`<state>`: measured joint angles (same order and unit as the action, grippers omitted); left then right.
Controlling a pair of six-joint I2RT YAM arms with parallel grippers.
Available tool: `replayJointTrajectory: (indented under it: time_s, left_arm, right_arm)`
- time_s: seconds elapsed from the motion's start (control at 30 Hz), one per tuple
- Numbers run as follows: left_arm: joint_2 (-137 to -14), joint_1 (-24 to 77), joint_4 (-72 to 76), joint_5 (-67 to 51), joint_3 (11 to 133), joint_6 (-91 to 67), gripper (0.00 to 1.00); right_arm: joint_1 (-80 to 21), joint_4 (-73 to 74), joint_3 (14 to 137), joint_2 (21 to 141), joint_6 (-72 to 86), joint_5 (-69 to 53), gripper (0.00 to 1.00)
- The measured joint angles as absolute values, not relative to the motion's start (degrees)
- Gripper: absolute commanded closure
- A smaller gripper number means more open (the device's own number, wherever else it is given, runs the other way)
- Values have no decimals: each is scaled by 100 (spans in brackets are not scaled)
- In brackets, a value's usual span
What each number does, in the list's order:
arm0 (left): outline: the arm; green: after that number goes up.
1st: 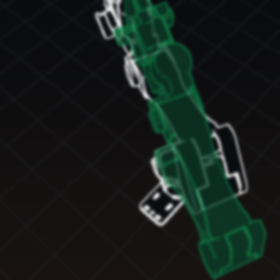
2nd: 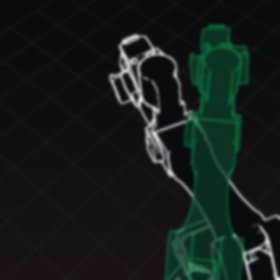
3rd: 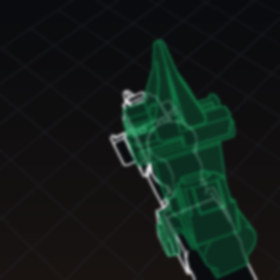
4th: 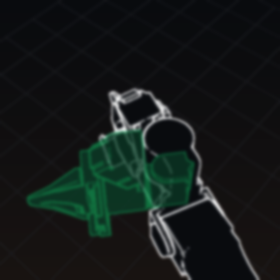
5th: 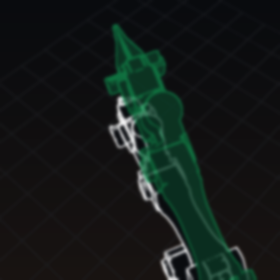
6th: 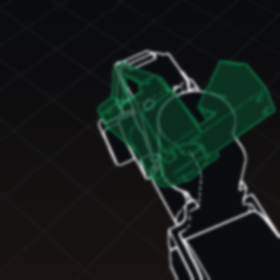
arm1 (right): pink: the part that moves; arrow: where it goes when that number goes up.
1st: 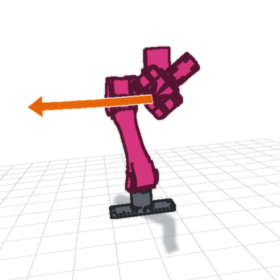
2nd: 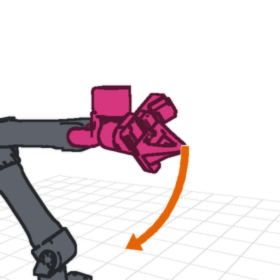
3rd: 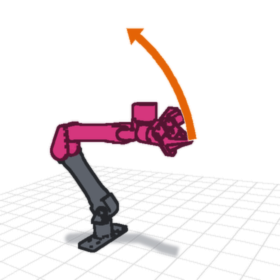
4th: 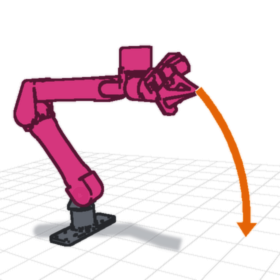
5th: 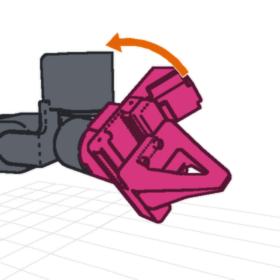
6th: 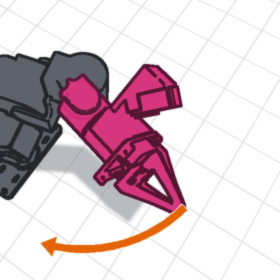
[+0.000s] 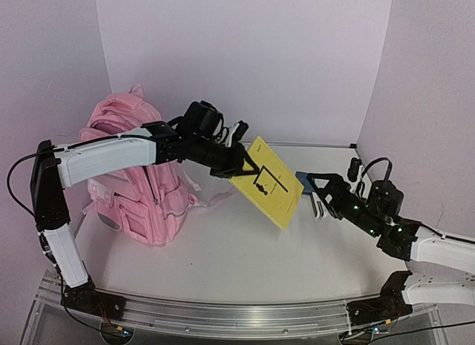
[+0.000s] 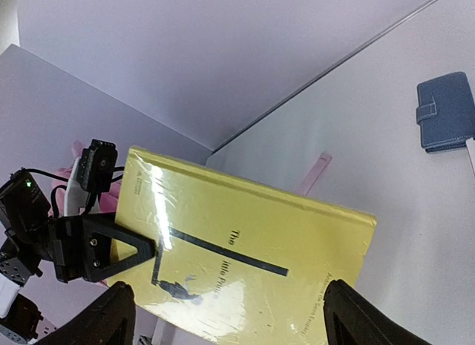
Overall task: Pack the student bag
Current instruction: Pick up the book from the center of the board.
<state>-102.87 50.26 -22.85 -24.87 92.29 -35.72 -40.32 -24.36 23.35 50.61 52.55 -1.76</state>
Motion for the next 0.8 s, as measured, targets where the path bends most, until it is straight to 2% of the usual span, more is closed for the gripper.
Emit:
replayJointTrajectory:
  time_s: [0.13,0.3,0.8]
  left_arm:
    - [-9664,4678,-1592,-2981,9087,-3628,100]
    - [-9225,4306,-969,-3513,9062,-3709,100]
    - [-8668,4015,-568,-4193,8834,-3901,100]
  right_arm:
    - [-4032,-2339,2404,4962,5160,-229,2]
    - [-4032,-2336,2560,5338,5055,-549,2]
    - [-3964,-3233,3285,6175,4943,-2044,6]
